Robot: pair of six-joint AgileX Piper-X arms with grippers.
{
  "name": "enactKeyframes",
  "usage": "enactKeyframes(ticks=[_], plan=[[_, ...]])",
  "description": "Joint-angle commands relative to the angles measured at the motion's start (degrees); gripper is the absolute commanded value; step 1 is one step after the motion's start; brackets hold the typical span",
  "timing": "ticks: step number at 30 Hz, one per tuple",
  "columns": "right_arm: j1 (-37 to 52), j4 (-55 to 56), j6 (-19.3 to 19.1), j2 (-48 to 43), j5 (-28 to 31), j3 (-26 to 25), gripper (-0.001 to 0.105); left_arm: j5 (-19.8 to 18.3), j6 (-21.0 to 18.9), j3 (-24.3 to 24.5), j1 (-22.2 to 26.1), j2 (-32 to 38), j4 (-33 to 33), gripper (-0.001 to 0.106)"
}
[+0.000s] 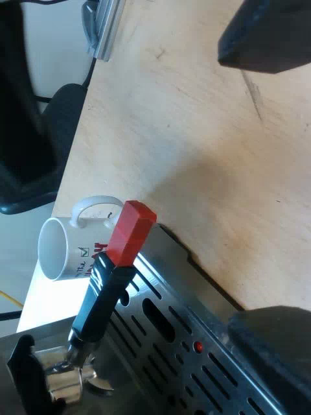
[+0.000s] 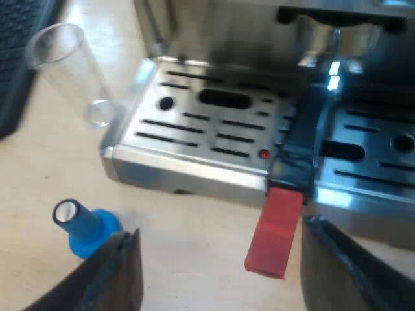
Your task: Grind coffee beans and then tamp
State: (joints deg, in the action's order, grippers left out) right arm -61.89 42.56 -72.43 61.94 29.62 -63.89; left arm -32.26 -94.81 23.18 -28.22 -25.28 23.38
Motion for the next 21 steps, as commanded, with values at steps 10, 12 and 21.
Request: enactKeyframes(ticks=[10,12,21], plan=[[6.5,7.43,5.98,7.53,-9.4,-6.42,0.055,-1.07,-0.16,0.0,-0.24,-0.18,-0.52,0.082],[6.49,7.53,6.37,8.04,-9.7,-6.51,0.055,-1.07,-0.16,0.0,-0.24,-0.18,-0.52,0.082],[7.67,9.12,8.44,13.06,-10.17,-6.57,0.055,-1.07,-0.16,0.0,-0.24,-0.18,-0.52,0.082]])
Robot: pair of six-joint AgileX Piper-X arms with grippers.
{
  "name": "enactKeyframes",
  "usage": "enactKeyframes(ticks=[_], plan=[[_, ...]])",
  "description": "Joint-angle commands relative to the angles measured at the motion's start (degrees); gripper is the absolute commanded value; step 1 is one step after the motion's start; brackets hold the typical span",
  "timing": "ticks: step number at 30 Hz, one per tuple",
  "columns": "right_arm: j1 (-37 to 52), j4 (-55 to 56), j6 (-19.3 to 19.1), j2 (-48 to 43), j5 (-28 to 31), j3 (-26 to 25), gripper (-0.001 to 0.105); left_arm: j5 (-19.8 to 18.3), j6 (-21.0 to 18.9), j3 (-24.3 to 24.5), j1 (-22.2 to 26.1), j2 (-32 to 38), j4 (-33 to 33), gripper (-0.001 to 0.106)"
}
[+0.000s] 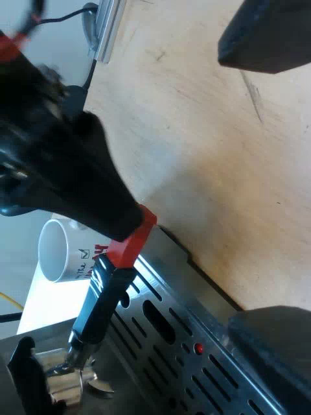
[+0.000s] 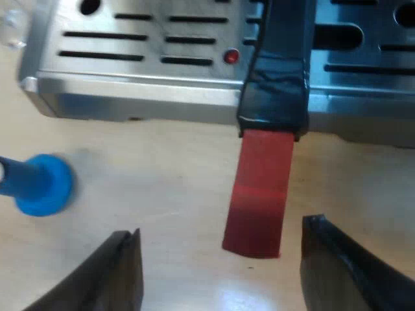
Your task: Grind coffee beans and then tamp
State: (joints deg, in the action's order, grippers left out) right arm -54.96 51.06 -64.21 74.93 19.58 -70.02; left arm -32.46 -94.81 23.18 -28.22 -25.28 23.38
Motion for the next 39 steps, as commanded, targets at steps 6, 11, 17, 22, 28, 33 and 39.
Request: enactKeyframes(ticks=[6,11,17,22,28,33,39], plan=[[2.96,0.6,0.39,1.2,-0.13,-0.44,0.055,-0.87,-0.16,0.0,-0.24,-0.18,-0.52,0.082],[4.14,-0.03,0.39,2.35,-0.75,-0.44,0.055,-0.87,-0.16,0.0,-0.24,-0.18,-0.52,0.082],[4.13,-2.3,0.39,5.57,-0.95,-0.44,0.055,-0.87,-0.16,0.0,-0.24,-0.18,-0.52,0.082],[4.13,-4.61,0.39,8.02,-0.95,-0.44,0.055,-0.87,-0.16,0.0,-0.24,-0.18,-0.52,0.082],[4.13,-4.99,0.39,9.87,-0.95,-0.44,0.055,-0.87,-0.16,0.0,-0.24,-0.18,-0.52,0.082],[5.1,-5.36,0.39,10.0,-0.95,-0.44,0.055,-0.87,-0.16,0.0,-0.24,-0.18,-0.52,0.082],[5.9,-5.36,0.39,9.98,-1.8,-0.44,0.055,-0.87,-0.16,0.0,-0.24,-0.18,-0.52,0.082]])
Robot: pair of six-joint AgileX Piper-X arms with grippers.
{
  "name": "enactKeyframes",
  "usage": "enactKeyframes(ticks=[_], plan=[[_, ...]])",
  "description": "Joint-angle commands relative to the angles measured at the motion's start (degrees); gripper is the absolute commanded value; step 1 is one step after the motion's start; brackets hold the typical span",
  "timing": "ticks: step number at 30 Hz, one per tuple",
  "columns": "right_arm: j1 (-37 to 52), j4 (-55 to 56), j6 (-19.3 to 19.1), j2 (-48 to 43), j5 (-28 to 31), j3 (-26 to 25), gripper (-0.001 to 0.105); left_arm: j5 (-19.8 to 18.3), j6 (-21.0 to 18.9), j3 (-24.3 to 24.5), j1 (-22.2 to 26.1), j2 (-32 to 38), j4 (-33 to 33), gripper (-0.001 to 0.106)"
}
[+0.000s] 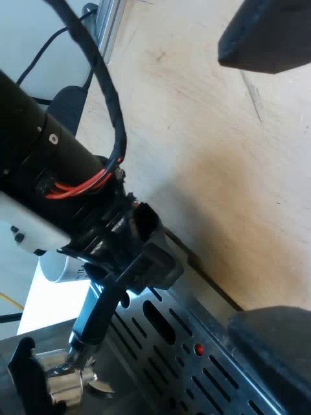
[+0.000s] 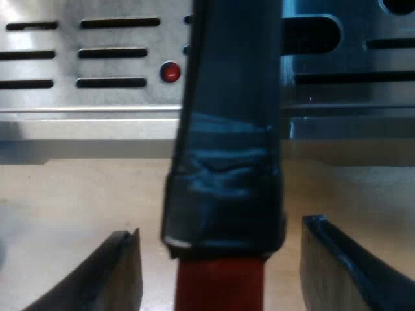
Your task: Grind coffee beans and then tamp
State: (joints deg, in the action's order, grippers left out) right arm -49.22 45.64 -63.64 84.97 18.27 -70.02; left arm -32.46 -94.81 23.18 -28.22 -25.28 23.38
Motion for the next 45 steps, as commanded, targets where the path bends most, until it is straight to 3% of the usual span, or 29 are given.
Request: enactKeyframes(ticks=[1,20,22,25,31,45], plan=[[0.16,0.06,-0.17,-0.06,-0.5,-0.44,0.055,-0.87,-0.16,0.0,-0.24,-0.18,-0.52,0.082],[0.3,0.0,-0.38,0.08,-0.5,-0.44,0.054,-0.87,-0.16,0.0,-0.24,-0.18,-0.52,0.082],[0.3,0.0,-0.38,0.08,-0.5,-0.44,0.05,-0.87,-0.16,0.0,-0.24,-0.18,-0.52,0.082],[0.3,0.0,-0.38,0.08,-0.5,-0.44,0.032,-0.87,-0.16,0.0,-0.24,-0.18,-0.52,0.082],[0.3,0.0,-0.38,0.08,-0.5,-0.44,0.011,-0.87,-0.16,0.0,-0.24,-0.18,-0.52,0.082],[0.3,0.0,-0.52,0.08,-0.5,-0.44,0.006,-0.87,-0.16,0.0,-0.24,-0.18,-0.52,0.082]])
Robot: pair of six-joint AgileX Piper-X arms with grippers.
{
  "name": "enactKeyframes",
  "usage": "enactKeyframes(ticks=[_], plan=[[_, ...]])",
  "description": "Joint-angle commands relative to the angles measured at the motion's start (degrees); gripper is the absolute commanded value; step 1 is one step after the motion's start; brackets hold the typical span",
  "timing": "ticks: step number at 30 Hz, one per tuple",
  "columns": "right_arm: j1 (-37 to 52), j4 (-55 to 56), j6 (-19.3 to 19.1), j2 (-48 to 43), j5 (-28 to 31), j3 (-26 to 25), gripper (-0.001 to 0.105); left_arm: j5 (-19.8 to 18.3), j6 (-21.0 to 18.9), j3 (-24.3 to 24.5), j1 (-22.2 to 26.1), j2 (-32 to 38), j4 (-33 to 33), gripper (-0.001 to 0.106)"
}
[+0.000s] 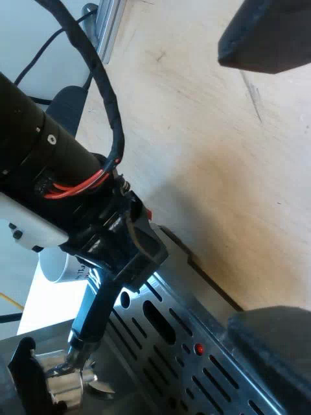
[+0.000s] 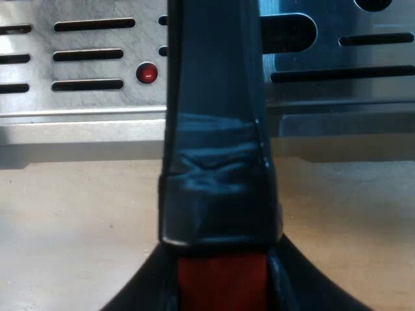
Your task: Grind coffee beans and then tamp
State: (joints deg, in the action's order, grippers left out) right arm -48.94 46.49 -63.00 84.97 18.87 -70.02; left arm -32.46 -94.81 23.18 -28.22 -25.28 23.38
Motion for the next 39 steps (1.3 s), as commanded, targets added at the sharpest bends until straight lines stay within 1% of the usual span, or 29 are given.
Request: enactKeyframes(ticks=[1,4,6,10,13,22,25,33,36,39], plan=[[0.02,-0.86,-1.37,0.08,-1.1,-0.44,0.006,-0.87,-0.16,0.0,-0.24,-0.18,-0.52,0.082],[0.02,-0.86,-1.46,0.08,-1.1,-0.44,0.005,-0.87,-0.16,0.0,-0.24,-0.18,-0.52,0.082],[0.02,-0.86,-1.46,0.08,-1.1,-0.44,0.0,-0.87,-0.16,0.0,-0.24,-0.18,-0.52,0.082],[0.02,-0.86,-2.04,0.08,-1.1,-0.44,0.0,-0.87,-0.16,0.0,-0.24,-0.18,-0.52,0.082],[0.02,-0.86,-3.22,0.08,-1.1,-0.44,0.0,-0.87,-0.16,0.0,-0.24,-0.18,-0.52,0.082],[0.02,-0.86,-3.22,-0.22,-1.1,-0.44,0.0,-0.87,-0.16,0.0,-0.24,-0.18,-0.52,0.082],[0.02,-0.86,-5.35,-1.03,-1.1,-0.44,0.0,-0.87,-0.16,0.0,-0.24,-0.18,-0.52,0.082],[-0.3,0.34,-5.34,-1.86,-1.1,-0.44,0.0,-0.87,-0.16,0.0,-0.24,-0.18,-0.52,0.082],[-1.48,1.65,-5.34,-1.88,0.89,-0.44,0.0,-0.76,-0.16,0.0,-0.24,-0.18,-0.52,0.082],[-2.68,2.22,-5.1,-1.88,1.43,-0.44,0.0,-0.76,-0.16,0.0,-0.24,-0.18,-0.52,0.082]])
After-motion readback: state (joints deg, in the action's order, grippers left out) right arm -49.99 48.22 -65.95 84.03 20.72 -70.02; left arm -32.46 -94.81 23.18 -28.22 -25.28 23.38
